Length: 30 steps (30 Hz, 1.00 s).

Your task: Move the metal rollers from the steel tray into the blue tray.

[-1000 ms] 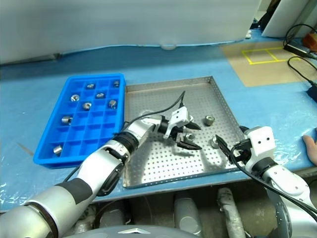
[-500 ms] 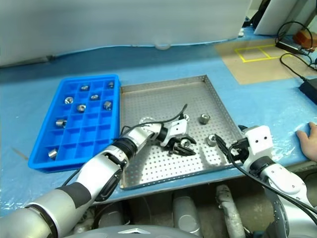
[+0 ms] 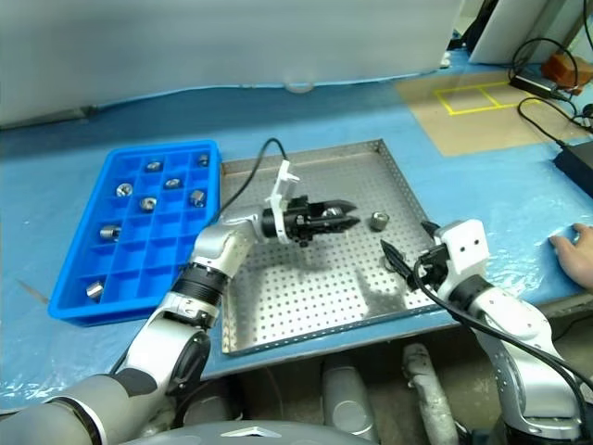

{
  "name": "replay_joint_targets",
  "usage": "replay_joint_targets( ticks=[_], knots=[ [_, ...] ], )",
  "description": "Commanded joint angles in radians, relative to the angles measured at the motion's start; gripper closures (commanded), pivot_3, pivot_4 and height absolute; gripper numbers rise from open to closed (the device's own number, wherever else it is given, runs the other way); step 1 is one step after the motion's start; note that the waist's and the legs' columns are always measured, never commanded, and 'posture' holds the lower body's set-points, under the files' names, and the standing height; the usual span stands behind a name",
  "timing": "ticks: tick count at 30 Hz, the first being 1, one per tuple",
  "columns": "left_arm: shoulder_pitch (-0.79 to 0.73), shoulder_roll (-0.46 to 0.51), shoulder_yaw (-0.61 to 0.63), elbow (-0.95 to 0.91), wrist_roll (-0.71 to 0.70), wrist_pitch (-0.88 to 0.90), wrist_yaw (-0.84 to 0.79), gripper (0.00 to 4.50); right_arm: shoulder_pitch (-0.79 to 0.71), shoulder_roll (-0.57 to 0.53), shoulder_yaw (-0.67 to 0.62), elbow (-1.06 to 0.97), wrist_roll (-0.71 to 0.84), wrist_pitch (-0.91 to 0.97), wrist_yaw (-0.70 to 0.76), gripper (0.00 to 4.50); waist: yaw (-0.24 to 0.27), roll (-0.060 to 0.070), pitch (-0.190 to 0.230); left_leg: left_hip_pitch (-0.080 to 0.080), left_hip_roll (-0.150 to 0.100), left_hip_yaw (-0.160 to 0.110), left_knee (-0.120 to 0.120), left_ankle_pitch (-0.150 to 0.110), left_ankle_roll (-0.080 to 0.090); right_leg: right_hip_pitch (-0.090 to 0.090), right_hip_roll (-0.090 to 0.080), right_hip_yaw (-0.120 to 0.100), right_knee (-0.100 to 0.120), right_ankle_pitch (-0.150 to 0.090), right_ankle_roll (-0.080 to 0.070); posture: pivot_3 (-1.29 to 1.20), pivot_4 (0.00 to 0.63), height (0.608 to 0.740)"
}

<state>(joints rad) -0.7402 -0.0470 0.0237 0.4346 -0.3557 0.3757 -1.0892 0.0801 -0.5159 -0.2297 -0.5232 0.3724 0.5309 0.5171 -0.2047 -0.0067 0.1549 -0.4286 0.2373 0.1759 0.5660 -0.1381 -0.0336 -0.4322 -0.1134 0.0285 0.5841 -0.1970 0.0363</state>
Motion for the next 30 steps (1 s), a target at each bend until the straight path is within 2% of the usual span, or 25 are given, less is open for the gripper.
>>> replay_joint_targets(
  ticks=[1,5,8,14,17,21,30],
  knots=[
    [0.004,-0.002,0.116,-0.056,-0.010,-0.085,0.256,2.77,-0.073,-0.012,0.031,0.046,-0.003,-0.041,0.031,0.00,0.005,0.000,0.000,0.000,0.000,0.000,0.000,0.000,0.000,0.000,0.000,0.000,0.000,0.000,0.000,-0.47,0.150,0.740],
    [0.024,0.023,0.171,-0.090,0.022,-0.181,0.443,2.77,-0.164,-0.016,0.074,0.149,-0.019,-0.080,0.070,0.00,0.018,0.000,0.000,-0.001,0.001,-0.001,0.001,0.000,0.000,0.000,0.001,-0.001,0.001,0.000,0.000,-0.36,0.150,0.740],
    [0.052,0.053,0.227,-0.154,0.056,-0.247,0.623,2.77,-0.261,0.003,0.154,0.265,-0.044,-0.125,0.123,0.00,0.039,0.000,0.000,-0.001,0.002,-0.001,0.000,0.000,0.000,-0.001,0.001,-0.002,0.001,0.000,0.000,-0.27,0.150,0.740],
    [0.172,0.104,0.231,-0.295,0.096,-0.217,0.792,2.77,-0.379,0.028,0.224,0.401,-0.061,-0.183,0.185,0.00,0.144,0.000,0.000,-0.001,0.003,-0.001,0.000,0.000,0.000,-0.002,0.002,-0.002,0.003,0.001,-0.001,-0.16,0.150,0.740],
    [0.250,0.124,0.228,-0.371,0.108,-0.190,0.850,2.77,-0.402,0.039,0.241,0.439,-0.068,-0.204,0.199,0.00,0.204,-0.001,0.000,-0.001,0.003,-0.001,0.000,0.000,0.000,-0.002,0.002,-0.002,0.004,0.001,-0.001,-0.15,0.150,0.740],
    [0.349,0.145,0.218,-0.475,0.104,-0.128,0.893,2.77,-0.408,0.056,0.256,0.464,-0.074,-0.221,0.209,0.00,0.247,-0.001,0.000,0.000,0.003,-0.001,0.000,0.001,-0.001,0.000,0.001,-0.002,0.004,0.001,-0.001,-0.12,0.150,0.740],
    [0.465,0.182,0.191,-0.589,0.103,-0.023,0.917,2.77,-0.404,0.066,0.268,0.478,-0.084,-0.234,0.222,0.00,0.248,-0.001,0.000,0.005,0.003,-0.001,-0.003,0.003,-0.006,0.000,0.002,-0.001,0.006,0.001,-0.001,-0.11,0.150,0.740]
  ],
)
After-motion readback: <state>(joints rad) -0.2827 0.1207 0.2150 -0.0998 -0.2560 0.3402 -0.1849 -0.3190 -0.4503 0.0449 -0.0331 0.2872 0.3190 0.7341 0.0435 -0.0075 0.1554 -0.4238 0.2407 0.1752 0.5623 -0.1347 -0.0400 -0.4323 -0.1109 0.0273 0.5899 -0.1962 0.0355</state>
